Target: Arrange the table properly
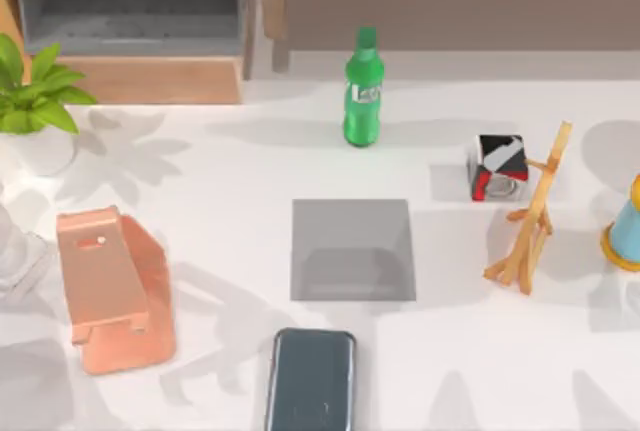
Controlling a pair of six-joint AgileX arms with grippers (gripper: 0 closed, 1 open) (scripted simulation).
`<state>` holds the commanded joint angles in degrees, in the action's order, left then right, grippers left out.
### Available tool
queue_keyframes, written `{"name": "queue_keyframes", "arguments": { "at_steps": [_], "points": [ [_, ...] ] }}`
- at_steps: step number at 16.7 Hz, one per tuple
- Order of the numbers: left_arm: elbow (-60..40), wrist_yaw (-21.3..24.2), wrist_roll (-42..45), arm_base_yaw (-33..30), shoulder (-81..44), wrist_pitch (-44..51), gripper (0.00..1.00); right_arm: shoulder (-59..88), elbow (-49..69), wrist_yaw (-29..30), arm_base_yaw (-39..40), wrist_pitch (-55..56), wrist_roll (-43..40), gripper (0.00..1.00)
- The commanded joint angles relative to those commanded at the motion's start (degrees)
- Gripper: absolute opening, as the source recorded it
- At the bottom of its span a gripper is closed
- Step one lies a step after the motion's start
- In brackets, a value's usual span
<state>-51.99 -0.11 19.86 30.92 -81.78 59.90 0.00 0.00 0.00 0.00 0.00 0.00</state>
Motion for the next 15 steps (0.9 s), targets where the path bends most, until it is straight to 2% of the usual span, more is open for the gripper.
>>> {"name": "queue_keyframes", "arguments": {
  "at_steps": [5, 12, 15],
  "points": [
    [1.63, -0.01, -0.10, -0.16, -0.92, -2.33, 1.00, 0.00, 0.00, 0.00, 0.00, 0.00, 0.00, 1.00],
    [11.33, -0.01, 0.30, 0.15, -9.23, -21.03, 1.00, 0.00, 0.00, 0.00, 0.00, 0.00, 0.00, 1.00],
    [13.05, -0.01, 0.42, 0.24, -10.81, -23.87, 1.00, 0.00, 0.00, 0.00, 0.00, 0.00, 0.00, 1.00]
  ]
}}
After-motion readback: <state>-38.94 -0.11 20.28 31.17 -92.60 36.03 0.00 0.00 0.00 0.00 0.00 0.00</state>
